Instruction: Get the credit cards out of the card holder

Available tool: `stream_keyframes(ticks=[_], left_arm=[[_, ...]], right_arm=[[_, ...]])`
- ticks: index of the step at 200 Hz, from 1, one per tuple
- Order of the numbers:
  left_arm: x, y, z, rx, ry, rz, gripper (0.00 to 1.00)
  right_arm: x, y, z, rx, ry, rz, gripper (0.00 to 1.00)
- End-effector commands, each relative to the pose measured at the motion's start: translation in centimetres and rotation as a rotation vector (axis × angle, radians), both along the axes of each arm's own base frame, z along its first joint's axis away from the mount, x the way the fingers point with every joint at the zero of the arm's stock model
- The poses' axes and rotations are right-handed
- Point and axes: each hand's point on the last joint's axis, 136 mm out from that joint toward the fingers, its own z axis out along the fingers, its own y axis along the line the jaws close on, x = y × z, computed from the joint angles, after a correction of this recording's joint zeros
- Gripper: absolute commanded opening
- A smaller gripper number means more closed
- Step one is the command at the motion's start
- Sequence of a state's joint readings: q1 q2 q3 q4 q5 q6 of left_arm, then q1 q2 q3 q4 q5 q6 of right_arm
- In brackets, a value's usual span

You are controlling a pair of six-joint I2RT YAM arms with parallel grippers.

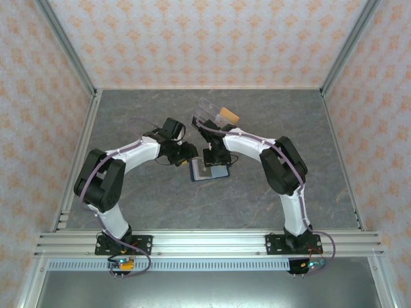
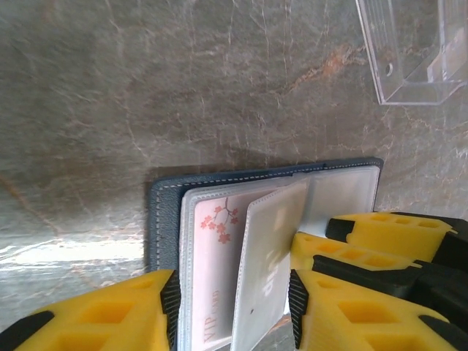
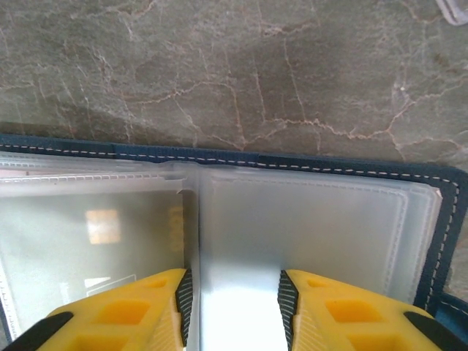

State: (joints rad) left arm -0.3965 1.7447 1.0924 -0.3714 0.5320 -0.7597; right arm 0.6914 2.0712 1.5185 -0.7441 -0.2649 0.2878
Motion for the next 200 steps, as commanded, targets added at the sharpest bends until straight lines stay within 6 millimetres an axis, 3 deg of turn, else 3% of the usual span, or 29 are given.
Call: stream_keyframes(ticks=[1, 128, 168, 200], left_arm=[[-0.2, -1.3, -0.5, -0.034, 0.017, -0.031, 0.43], [0.1, -3.7, -1.9, -0.113, 0.037, -0.083, 0.21], [-0.1, -3.1, -1.7, -0.069, 0.028, -0.095, 0.07], [-1.1, -0.6, -1.9, 0.069, 0.049, -0.134, 0.01]], right_arm=[[-1.0, -1.5, -3.2, -0.088, 0.046, 0.001, 0.38], [-1.1, -0.5, -2.6, -0.019, 0.057, 0.002, 0.35], [-0.4, 0.4, 0.6, 0.108, 0.025, -0.019, 0.37], [-1.0, 1.5, 4.4, 0.32, 0.066, 0.019, 0.43]])
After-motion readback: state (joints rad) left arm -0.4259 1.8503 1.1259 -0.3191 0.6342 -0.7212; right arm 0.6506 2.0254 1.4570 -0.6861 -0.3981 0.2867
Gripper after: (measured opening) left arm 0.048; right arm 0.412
